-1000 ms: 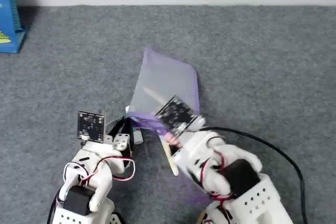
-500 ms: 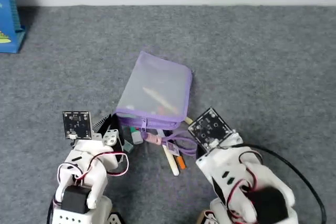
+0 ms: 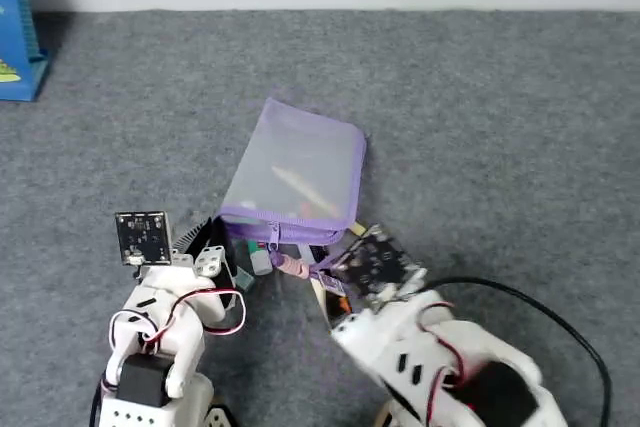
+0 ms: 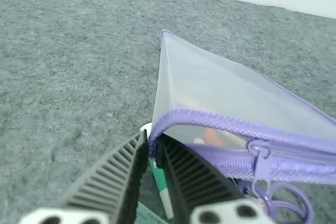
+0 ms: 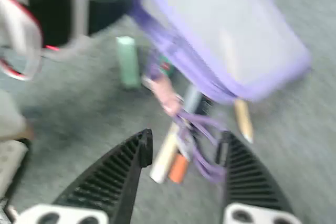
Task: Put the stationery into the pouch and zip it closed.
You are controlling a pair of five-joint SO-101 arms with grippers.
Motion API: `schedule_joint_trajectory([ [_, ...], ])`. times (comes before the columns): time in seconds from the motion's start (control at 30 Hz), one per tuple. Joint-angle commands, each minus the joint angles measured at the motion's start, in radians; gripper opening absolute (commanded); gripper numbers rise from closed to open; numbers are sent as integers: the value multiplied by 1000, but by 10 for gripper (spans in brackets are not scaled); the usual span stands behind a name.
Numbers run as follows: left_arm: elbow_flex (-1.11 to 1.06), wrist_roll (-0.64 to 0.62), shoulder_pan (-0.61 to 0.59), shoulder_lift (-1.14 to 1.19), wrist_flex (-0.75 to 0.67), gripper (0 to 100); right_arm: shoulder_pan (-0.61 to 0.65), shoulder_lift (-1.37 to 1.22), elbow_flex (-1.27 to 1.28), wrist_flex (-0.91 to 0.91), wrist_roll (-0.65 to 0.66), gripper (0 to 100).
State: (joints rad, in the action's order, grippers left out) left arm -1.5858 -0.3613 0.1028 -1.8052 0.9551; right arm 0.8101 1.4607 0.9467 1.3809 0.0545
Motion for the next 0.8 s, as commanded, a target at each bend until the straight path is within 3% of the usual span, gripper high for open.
schedule_joint_trajectory([
  [0.0,10,-12,-5,-15,-26,12,53,2,126,-177,-20,218],
  [0.47,10,-12,2,-15,-25,12,139,-13,325,-478,-25,215],
  [0.77,8,-12,2,-15,-25,12,110,-412,204,-625,-26,215],
])
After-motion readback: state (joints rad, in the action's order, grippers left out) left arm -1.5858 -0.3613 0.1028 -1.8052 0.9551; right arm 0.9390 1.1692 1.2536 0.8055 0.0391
